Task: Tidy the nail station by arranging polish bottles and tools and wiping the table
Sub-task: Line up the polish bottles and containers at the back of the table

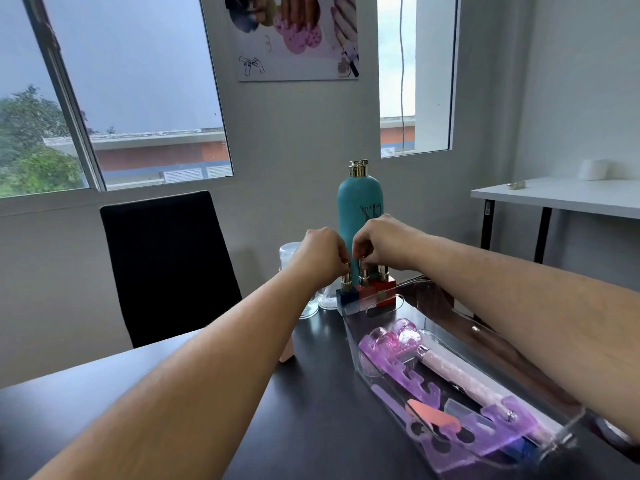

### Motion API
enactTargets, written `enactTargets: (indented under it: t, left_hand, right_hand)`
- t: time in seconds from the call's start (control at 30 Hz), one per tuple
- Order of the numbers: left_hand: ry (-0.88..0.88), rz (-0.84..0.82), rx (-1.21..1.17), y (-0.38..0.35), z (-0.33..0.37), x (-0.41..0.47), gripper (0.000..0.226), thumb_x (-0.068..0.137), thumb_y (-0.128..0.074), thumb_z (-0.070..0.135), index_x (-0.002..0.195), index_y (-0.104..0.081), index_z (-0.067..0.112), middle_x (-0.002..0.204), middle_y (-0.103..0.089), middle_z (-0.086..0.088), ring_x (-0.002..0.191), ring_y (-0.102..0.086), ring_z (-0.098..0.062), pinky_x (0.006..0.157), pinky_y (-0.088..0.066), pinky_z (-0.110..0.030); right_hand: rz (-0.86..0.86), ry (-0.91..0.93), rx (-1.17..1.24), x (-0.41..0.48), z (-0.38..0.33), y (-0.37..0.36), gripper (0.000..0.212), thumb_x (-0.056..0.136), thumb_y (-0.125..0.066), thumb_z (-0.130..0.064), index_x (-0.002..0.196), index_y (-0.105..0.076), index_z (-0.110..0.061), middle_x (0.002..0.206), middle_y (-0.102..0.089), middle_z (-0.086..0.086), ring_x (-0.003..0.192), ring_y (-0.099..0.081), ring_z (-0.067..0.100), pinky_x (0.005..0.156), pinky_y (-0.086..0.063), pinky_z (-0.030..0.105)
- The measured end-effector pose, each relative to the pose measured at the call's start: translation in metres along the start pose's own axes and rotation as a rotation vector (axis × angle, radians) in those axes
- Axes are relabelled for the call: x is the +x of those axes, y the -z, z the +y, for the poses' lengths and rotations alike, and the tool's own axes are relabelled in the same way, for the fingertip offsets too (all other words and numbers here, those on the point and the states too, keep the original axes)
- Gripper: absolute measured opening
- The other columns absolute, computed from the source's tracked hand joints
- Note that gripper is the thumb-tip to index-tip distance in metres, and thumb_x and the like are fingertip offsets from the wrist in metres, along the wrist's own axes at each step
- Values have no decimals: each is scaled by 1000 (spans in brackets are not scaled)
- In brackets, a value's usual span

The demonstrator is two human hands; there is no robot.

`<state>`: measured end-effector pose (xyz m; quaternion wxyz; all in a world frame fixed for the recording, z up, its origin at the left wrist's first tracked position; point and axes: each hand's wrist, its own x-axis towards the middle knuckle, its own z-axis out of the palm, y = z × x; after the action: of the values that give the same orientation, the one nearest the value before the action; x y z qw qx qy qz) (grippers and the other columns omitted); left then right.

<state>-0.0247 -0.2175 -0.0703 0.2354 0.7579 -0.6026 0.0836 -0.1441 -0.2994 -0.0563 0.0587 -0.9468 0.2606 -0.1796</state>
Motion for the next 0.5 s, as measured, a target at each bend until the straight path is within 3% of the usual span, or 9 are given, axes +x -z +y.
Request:
enactTargets:
  t: [0.23, 0.3, 0.37, 0.5]
  left_hand:
    - [-9, -4, 41, 2, -3, -2, 31, 76, -72, 25, 105, -63, 18, 97, -65, 1, 84, -59, -16, 60, -43, -21]
    - [-34, 38, 19, 12, -6, -5, 35, 74, -74, 25, 105, -60, 19, 93, -65, 2, 83, -59, -14, 68, -46, -25]
    - [-53, 99, -37, 27, -9, -9, 30, 73, -75, 21, 99, -61, 19, 83, -64, 5, 74, -57, -8, 74, -44, -22]
    - [-47, 191, -22, 67, -28, -27, 12, 74, -73, 19, 83, -66, 18, 63, -57, 12, 58, -52, -1, 67, -38, -16]
  right_hand:
    - [-4, 10, -7, -1, 0, 4, 19, 75, -75, -6, 92, -73, -14, 84, -66, -2, 82, -63, 14, 77, -52, 26]
    - [15, 16, -8, -3, -2, 11, 20, 74, -76, -10, 94, -73, -14, 88, -68, -1, 83, -63, 13, 79, -52, 25]
    - [53, 26, 8, -6, -4, 20, 19, 75, -77, -12, 93, -73, -16, 87, -68, -3, 80, -61, 9, 75, -48, 19]
    - [125, 53, 53, -14, -22, 34, 14, 77, -75, -16, 90, -74, -20, 72, -61, -17, 67, -54, -8, 58, -36, -1]
